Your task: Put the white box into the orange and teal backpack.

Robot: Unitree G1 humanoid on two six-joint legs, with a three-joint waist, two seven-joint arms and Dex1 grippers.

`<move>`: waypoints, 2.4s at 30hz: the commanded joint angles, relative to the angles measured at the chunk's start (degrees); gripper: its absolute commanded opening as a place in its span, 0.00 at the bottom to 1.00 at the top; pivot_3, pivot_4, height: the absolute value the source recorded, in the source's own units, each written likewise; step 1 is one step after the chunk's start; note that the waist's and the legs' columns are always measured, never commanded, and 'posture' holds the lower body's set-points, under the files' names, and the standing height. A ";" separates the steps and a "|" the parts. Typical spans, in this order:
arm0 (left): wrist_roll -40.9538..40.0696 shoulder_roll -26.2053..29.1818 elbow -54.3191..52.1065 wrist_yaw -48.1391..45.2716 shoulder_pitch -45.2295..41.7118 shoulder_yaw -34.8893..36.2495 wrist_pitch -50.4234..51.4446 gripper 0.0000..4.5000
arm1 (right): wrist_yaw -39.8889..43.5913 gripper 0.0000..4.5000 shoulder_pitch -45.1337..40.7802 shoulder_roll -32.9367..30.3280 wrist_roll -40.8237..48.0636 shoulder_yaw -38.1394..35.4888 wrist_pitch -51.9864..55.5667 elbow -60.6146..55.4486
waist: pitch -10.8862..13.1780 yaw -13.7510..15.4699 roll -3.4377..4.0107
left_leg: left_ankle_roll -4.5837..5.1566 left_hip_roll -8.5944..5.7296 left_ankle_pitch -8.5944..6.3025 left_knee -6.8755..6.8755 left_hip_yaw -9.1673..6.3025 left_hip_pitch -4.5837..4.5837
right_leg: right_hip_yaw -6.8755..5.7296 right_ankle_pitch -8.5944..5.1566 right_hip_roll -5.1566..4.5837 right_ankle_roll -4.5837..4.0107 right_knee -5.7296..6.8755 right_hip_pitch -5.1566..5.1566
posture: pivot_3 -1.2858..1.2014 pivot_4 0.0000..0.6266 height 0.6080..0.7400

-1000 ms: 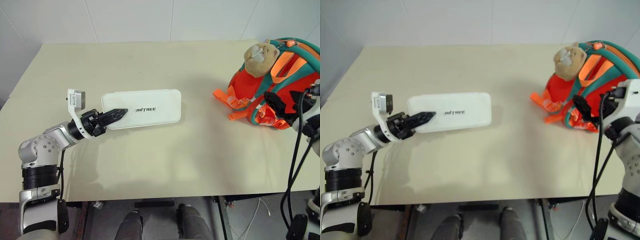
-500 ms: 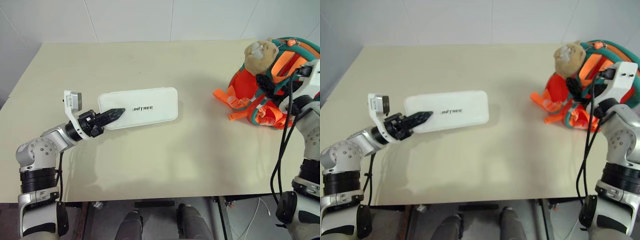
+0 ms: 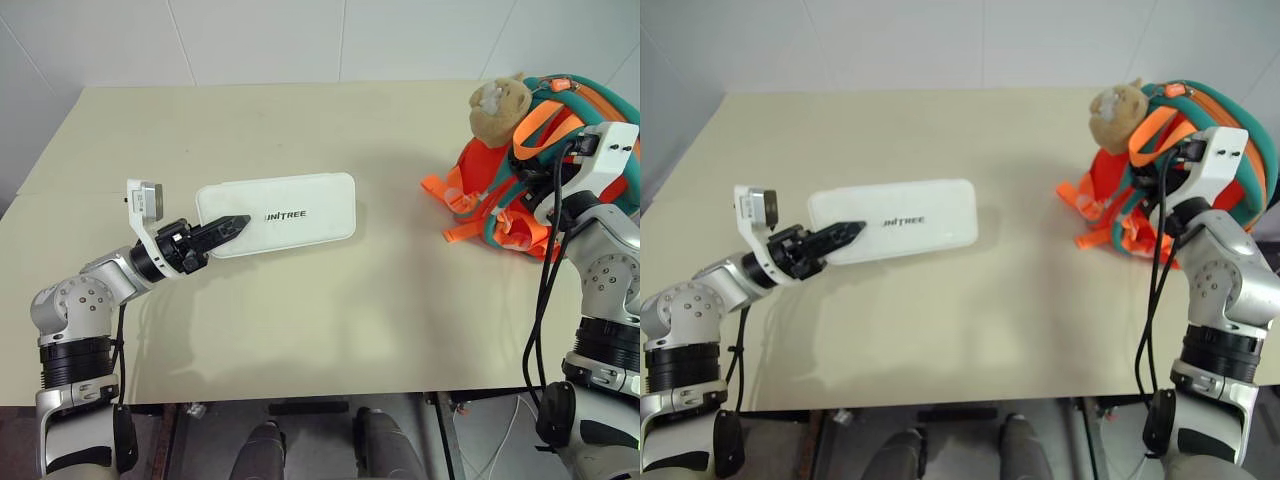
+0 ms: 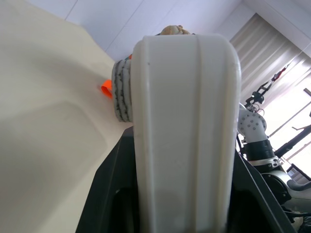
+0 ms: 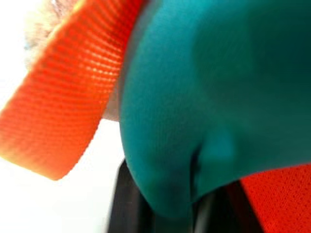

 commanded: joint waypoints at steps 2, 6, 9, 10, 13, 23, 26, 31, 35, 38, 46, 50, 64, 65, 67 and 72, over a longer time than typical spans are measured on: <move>-1.59 0.53 -0.92 -0.48 -0.69 1.80 -1.14 0.29 | 2.55 0.02 -2.07 -1.87 1.06 -0.45 -1.93 0.74 | 0.00 0.00 0.00 | 0.00 0.00 0.00 0.00 0.01 0.00 | 0.00 0.00 0.00 0.00 -0.01 0.00 | 0.52 0.24 1.00; -0.93 2.12 -0.10 -1.68 -1.56 1.51 -1.28 0.29 | 8.78 0.02 -4.42 -2.18 6.57 -0.01 1.37 -0.14 | 0.01 -0.34 0.01 | 0.00 0.00 0.00 0.00 0.00 0.00 | 0.00 0.00 0.00 0.00 0.00 0.00 | 0.52 0.24 1.00; 0.06 5.08 1.18 -4.33 -2.66 0.99 -1.74 0.29 | 13.95 0.02 -5.38 -2.64 13.42 0.77 7.29 -3.68 | 0.02 -1.01 0.03 | 0.00 0.01 0.00 -0.01 0.00 -0.01 | 0.00 0.00 0.01 0.00 0.00 -0.01 | 0.52 0.24 1.00; 0.24 6.30 1.90 -5.43 -3.29 1.04 -1.94 0.29 | 15.66 0.02 -5.72 -2.88 16.42 1.12 10.10 -5.05 | 0.03 -1.20 0.05 | 0.00 0.01 0.00 -0.01 -0.01 -0.01 | 0.00 0.00 0.01 0.00 -0.01 -0.01 | 0.52 0.24 1.00; 1.71 9.74 4.57 -8.29 -4.99 0.39 -2.94 0.29 | 18.56 0.02 -6.69 -3.47 24.52 1.72 17.55 -8.16 | 0.08 -1.51 0.10 | 0.01 0.02 -0.01 -0.07 0.00 -0.01 | 0.00 0.00 0.02 0.00 -0.04 -0.02 | 0.52 0.24 1.00; 6.52 15.92 13.26 -13.20 -8.60 0.49 -7.95 0.29 | 18.34 0.02 -12.22 -5.83 54.99 1.92 37.83 -9.42 | 0.26 -1.33 0.11 | 0.04 0.04 -0.02 -0.09 -0.01 -0.13 | -0.01 -0.01 0.01 -0.01 -0.02 -0.17 | 0.52 0.24 1.00; 6.78 16.99 15.33 -14.39 -8.87 0.96 -8.64 0.29 | 15.32 0.02 -13.49 -8.33 64.04 3.10 40.05 -7.21 | 0.26 -1.21 0.12 | 0.03 0.04 -0.02 -0.09 -0.01 -0.34 | -0.01 -0.02 0.01 -0.02 0.03 -0.40 | 0.52 0.24 1.00; 8.14 19.29 20.03 -16.20 -9.61 1.79 -10.83 0.29 | 16.45 0.02 -13.60 -17.33 74.82 8.63 44.95 -3.34 | 0.27 -0.97 0.10 | 0.01 0.05 -0.01 -0.01 -0.05 -0.85 | -0.07 -0.01 0.01 -0.01 0.18 -0.81 | 0.52 0.24 1.00; 7.76 19.30 19.49 -16.50 -8.78 2.56 -11.10 0.29 | 22.70 0.02 -11.77 -20.89 65.82 11.54 46.79 -3.05 | 0.28 -0.99 0.06 | 0.03 0.05 -0.02 0.00 0.00 -0.86 | -0.06 -0.01 0.01 -0.01 0.11 -0.79 | 0.52 0.24 1.00; 6.64 18.99 16.44 -16.26 -6.89 3.41 -9.98 0.29 | 30.10 0.02 -9.08 -22.68 58.51 13.74 45.40 -6.00 | 0.28 -0.98 0.06 | 0.05 0.05 -0.03 0.03 -0.01 -0.86 | -0.08 -0.01 0.01 -0.01 0.12 -0.80 | 0.52 0.24 1.00; 0.98 17.72 4.64 -13.63 -1.97 7.02 -4.12 0.29 | 45.13 0.02 1.46 -26.63 42.25 19.77 35.52 -17.27 | 0.27 -0.99 0.02 | 0.06 0.05 -0.04 0.16 -0.01 -0.83 | -0.07 -0.01 0.02 0.00 0.12 -0.78 | 0.52 0.24 1.00; -0.99 17.35 1.28 -11.52 -0.71 8.47 -2.49 0.29 | 44.44 0.02 1.70 -24.43 42.00 19.17 33.58 -19.25 | 0.29 -1.13 -0.01 | 0.07 0.05 -0.05 0.47 0.02 -0.80 | -0.04 0.01 0.02 0.03 0.33 -0.75 | 0.52 0.24 1.00; -0.74 16.77 3.61 -10.44 -3.14 7.93 -4.01 0.29 | 28.41 0.02 5.02 -8.40 35.60 21.53 26.02 -23.50 | 0.21 -1.15 -0.19 | 0.03 0.13 -0.01 0.82 -0.01 -0.66 | -0.01 0.14 0.17 -0.10 0.61 -0.65 | 0.52 0.24 1.00; -0.67 16.71 3.85 -10.50 -3.39 7.83 -4.14 0.29 | 28.13 0.02 5.46 -7.78 35.04 21.55 25.32 -23.77 | 0.21 -1.10 -0.19 | 0.03 0.13 -0.01 0.81 -0.01 -0.66 | -0.02 0.14 0.17 -0.10 0.61 -0.64 | 0.52 0.24 1.00; -0.74 16.61 4.28 -10.65 -3.88 7.68 -4.33 0.29 | 26.60 0.02 6.40 -6.52 33.46 21.87 23.72 -24.14 | 0.20 -1.11 -0.22 | 0.03 0.13 -0.01 0.81 -0.01 -0.67 | -0.02 0.14 0.17 -0.10 0.59 -0.64 | 0.52 0.24 1.00; -1.40 17.52 3.23 -11.80 -4.22 7.35 -3.38 0.29 | 28.03 0.02 9.21 -8.55 32.28 20.95 22.52 -25.58 | 0.20 -1.13 -0.23 | 0.03 0.13 -0.01 0.80 -0.01 -0.65 | -0.02 0.14 0.17 -0.10 0.61 -0.63 | 0.52 0.24 1.00</move>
